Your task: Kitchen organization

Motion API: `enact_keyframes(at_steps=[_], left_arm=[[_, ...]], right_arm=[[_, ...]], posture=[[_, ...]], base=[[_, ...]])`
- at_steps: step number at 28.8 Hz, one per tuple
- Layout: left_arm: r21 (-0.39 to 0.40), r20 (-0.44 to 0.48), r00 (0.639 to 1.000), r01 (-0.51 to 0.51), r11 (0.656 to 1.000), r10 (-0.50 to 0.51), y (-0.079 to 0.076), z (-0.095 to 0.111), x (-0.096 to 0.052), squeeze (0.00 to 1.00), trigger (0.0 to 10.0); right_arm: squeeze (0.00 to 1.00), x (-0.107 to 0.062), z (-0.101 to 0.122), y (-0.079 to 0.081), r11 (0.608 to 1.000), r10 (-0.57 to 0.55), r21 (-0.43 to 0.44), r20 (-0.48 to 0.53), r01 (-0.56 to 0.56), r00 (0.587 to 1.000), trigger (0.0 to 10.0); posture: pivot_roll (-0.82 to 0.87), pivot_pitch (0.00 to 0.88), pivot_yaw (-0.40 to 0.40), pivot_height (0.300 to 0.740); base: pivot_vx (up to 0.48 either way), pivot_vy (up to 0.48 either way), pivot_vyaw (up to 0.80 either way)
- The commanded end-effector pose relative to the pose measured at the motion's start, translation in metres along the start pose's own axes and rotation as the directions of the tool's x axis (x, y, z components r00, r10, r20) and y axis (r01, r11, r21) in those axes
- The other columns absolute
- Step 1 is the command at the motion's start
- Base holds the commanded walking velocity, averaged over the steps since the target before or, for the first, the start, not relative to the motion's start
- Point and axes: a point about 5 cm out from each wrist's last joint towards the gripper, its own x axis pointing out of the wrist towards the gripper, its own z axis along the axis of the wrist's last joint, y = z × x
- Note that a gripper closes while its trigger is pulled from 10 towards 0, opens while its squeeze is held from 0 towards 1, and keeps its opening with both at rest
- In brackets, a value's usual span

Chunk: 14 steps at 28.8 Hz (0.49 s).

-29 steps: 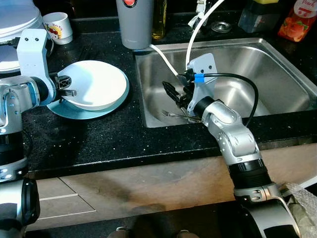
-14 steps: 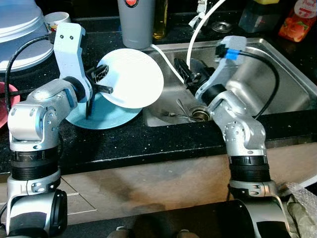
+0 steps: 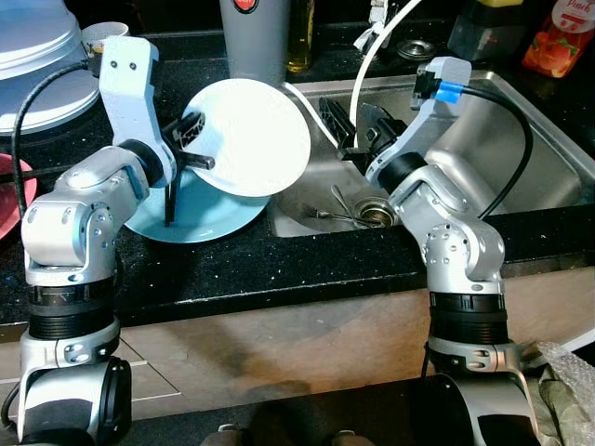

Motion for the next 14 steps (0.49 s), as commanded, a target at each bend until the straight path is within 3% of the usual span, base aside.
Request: enact_keyframes(at_steps=[1, 5, 9, 10, 11, 14], left_arm=[[0.0, 0.018, 1.0, 0.025, 1.0, -0.025, -0.001, 0.001, -0.001, 0.0, 0.0], [-0.001, 0.041, 0.997, 0.058, 0.998, -0.058, -0.009, 0.002, -0.001, 0.0, 0.0], [0.025, 0.071, 0.994, 0.087, 0.996, -0.089, -0.015, 0.004, -0.001, 0.0, 0.0], [0.027, 0.076, 0.993, 0.092, 0.995, -0.094, -0.016, 0.004, 0.0, 0.0, 0.0], [0.035, 0.081, 0.992, 0.097, 0.995, -0.1, -0.017, 0.005, 0.0, 0.0, 0.0], [0.043, 0.092, 0.989, 0.115, 0.992, -0.118, -0.02, 0.005, 0.001, 0.0, 0.0]], right_arm=[[1.0, 0.0, 0.004, 0.009, 0.998, 0.048, 0.032, 0.002, -0.048, 0.999, 10.0], [1.0, -0.001, 0.003, 0.017, 0.992, 0.113, 0.068, -0.037, -0.11, 0.993, 10.0], [1.0, -0.003, -0.002, 0.026, 0.983, 0.184, 0.04, -0.118, -0.18, 0.976, 10.0], [0.83, -0.003, -0.003, 0.028, 0.981, 0.196, 0.035, -0.131, -0.193, 0.972, 10.0], [0.0, -0.004, -0.005, 0.03, 0.977, 0.213, 0.034, -0.147, -0.211, 0.966, 10.0], [0.0, -0.006, -0.008, 0.036, 0.97, 0.242, 0.021, -0.189, -0.243, 0.952, 10.0]], posture=[[0.03, 0.106, 0.021, 0.74], [0.03, 0.111, 0.021, 0.74], [0.03, 0.113, 0.022, 0.74], [0.03, 0.113, 0.022, 0.74], [0.03, 0.113, 0.022, 0.74], [0.03, 0.115, 0.023, 0.74]], base=[[0.0, 0.0, 0.0], [0.0, 0.0, 0.0], [0.0, 0.0, 0.0], [0.0, 0.0, 0.0], [0.0, 0.0, 0.0], [0.0, 0.0, 0.0]])
